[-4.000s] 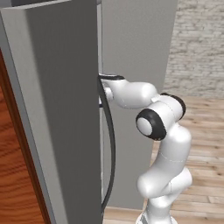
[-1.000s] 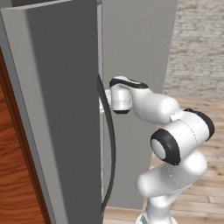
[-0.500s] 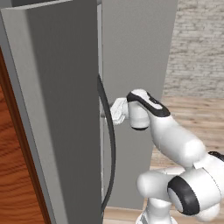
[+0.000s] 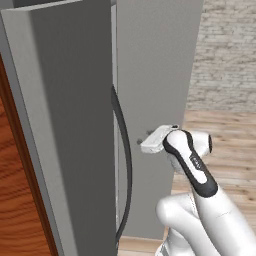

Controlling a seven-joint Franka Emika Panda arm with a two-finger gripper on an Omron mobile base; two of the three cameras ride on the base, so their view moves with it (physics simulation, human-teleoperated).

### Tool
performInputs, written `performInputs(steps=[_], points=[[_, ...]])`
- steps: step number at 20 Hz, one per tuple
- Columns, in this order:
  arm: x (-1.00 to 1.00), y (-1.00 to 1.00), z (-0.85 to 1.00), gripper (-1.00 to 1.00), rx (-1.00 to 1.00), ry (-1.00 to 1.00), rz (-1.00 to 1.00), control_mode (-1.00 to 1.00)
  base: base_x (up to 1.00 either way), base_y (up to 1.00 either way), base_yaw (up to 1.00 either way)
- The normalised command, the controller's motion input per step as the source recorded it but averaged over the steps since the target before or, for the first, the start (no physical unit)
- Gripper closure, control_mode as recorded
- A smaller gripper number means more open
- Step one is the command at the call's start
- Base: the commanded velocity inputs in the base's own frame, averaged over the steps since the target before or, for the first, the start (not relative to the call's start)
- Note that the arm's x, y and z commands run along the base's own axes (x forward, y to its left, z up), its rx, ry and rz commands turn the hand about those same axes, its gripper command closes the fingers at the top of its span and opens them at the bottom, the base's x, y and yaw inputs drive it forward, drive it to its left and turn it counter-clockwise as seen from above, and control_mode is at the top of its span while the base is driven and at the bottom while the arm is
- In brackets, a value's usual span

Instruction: Take the bottled waters from the counter and place them in the freezer to freeze. Close the freezer door after placing the bottles.

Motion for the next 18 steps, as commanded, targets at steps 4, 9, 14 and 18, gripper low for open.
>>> performInputs(steps=[4, 9, 14, 18], points=[[-0.03, -0.99, 0.0, -1.0, -0.03, 0.35, -0.42, -1.0, 0.0, 0.0, 0.0], [0.0, -0.67, 0.0, -1.0, 0.0, 0.18, -0.34, -1.0, 0.0, 0.0, 0.0], [0.0, -0.33, 0.0, -1.0, 0.0, 0.05, -0.1, -1.0, 0.0, 0.0, 0.0], [0.0, -0.39, 0.0, -1.0, 0.02, 0.05, -0.05, -1.0, 0.0, 0.0, 0.0]])
